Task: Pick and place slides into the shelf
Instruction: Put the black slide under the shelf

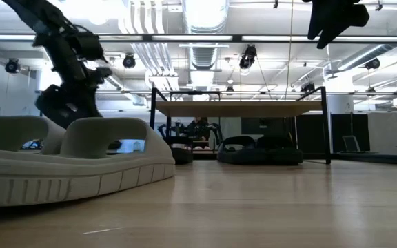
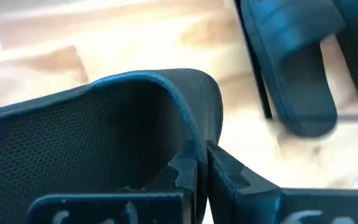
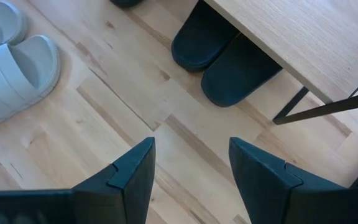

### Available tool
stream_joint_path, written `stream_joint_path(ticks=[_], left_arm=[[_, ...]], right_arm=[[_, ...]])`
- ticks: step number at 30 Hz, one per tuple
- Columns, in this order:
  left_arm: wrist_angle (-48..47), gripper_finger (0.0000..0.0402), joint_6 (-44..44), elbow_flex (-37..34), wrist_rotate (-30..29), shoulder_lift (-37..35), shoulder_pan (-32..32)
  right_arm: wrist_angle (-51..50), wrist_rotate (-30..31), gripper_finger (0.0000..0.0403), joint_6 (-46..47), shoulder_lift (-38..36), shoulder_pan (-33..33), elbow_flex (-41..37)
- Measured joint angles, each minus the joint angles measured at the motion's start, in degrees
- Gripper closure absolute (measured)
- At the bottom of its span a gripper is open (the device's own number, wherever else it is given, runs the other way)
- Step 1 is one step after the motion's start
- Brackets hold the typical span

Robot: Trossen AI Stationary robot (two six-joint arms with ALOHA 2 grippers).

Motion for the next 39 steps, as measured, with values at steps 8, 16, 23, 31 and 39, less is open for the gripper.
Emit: stream_joint_path(ticks=[8, 16, 23, 31, 39], left_arm=[[-7.15, 0.0402, -9.4, -0.01, 7.31, -10.11, -7.23], [-5.81, 0.0402, -25.75, 0.08, 6.11, -13.95, -26.15], [15.59, 0.0401, -42.65, 0.04, -1.57, -10.23, -47.99], [34.66, 0.0401, -50.66, 0.25, -12.89, 3.85, -62.98], [54.6, 0.0401, -52.95, 1.75, -18.79, 17.72, -68.32]], right_arm=[[0.0, -0.02, 0.0207, -0.58, 0.01, 0.02, -0.02], [-0.18, -0.54, 0.0207, -0.58, 0.02, 0.0, -0.02], [-0.48, -5.48, 0.0207, 0.05, 0.02, 0.0, -0.02], [-0.52, -10.05, 0.0207, 3.42, -1.14, 2.37, -0.02], [-4.67, -10.81, 0.0219, 15.19, -2.99, 13.05, -0.02]])
